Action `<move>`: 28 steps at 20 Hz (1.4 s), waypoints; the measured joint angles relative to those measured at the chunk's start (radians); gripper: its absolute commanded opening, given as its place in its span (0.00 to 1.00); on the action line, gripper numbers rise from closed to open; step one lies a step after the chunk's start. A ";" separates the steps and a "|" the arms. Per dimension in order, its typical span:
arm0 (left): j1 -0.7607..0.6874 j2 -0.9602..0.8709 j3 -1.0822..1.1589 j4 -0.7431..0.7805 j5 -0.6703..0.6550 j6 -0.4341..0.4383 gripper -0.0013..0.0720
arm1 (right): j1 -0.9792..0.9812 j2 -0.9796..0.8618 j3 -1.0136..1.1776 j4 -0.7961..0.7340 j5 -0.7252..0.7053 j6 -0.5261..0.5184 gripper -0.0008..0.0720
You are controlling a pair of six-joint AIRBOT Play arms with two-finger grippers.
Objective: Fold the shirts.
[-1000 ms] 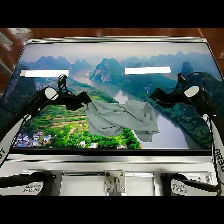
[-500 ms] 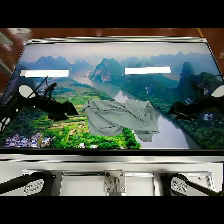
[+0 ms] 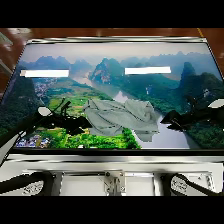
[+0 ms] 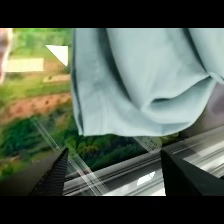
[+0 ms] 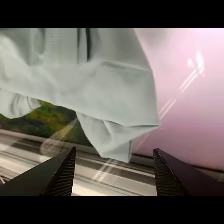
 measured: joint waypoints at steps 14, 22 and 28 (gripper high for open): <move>-0.074 -0.104 0.011 -0.118 0.153 0.059 0.06 | 0.036 0.000 -0.043 -0.018 0.021 0.018 0.94; -0.076 -0.095 0.069 -0.128 0.069 0.105 0.06 | 0.073 0.000 -0.223 0.058 -0.158 0.043 0.93; -0.064 -0.034 0.077 -0.129 0.034 0.110 0.06 | 0.230 0.000 -0.257 0.113 -0.385 0.112 0.09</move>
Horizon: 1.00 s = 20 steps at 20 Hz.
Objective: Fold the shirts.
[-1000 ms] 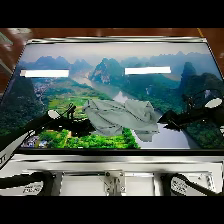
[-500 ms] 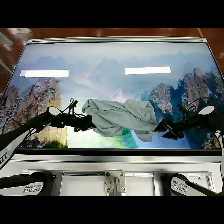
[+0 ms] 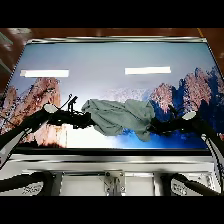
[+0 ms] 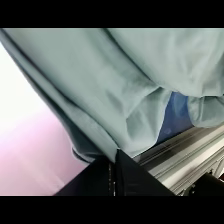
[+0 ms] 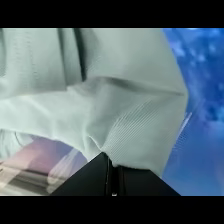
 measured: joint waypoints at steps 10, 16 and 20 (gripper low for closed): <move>0.140 0.424 0.189 0.060 -0.051 0.001 0.06 | -0.013 0.185 0.370 -0.375 0.392 -0.063 0.09; 0.195 0.624 0.600 0.119 -0.035 -0.050 0.06 | -0.017 0.485 0.806 -0.431 0.336 -0.081 0.09; 0.204 0.695 0.779 0.280 -0.072 -0.169 0.06 | -0.017 0.637 0.949 -0.442 0.308 -0.085 0.09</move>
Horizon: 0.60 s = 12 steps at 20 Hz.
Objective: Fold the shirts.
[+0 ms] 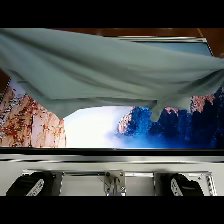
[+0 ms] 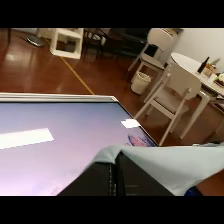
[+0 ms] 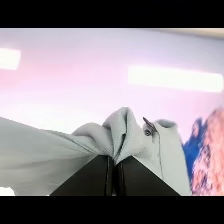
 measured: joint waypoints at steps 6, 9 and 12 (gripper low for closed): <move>0.002 0.080 0.063 0.163 -0.257 -0.148 0.06 | 0.000 0.141 0.048 -0.022 0.126 0.000 0.09; 0.002 0.118 0.057 0.205 -0.415 -0.210 0.06 | 0.000 0.163 0.053 -0.042 0.252 0.018 0.09; 0.002 0.169 -0.003 0.313 -0.576 -0.288 0.06 | 0.000 0.155 0.048 -0.052 0.368 0.074 0.09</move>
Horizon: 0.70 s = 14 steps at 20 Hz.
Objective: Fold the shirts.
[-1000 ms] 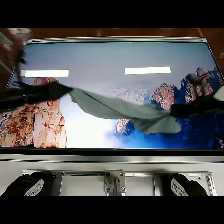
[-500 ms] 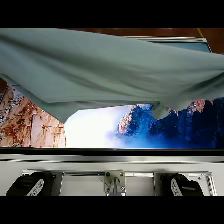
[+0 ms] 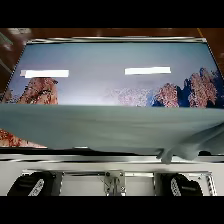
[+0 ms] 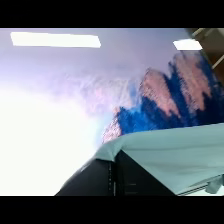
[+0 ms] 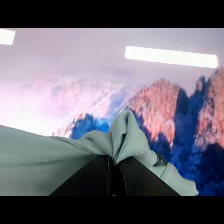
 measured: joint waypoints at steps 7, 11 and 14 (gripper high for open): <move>0.002 0.053 -0.358 0.196 -0.120 -0.078 0.06 | 0.000 -0.092 -0.360 0.060 0.121 0.099 0.09; 0.002 -0.056 -0.524 0.208 0.050 -0.058 0.06 | -0.001 -0.243 -0.554 0.130 -0.123 0.082 0.09; 0.000 -0.218 -0.568 0.191 0.254 -0.019 0.06 | -0.001 -0.410 -0.603 0.252 -0.422 0.039 0.09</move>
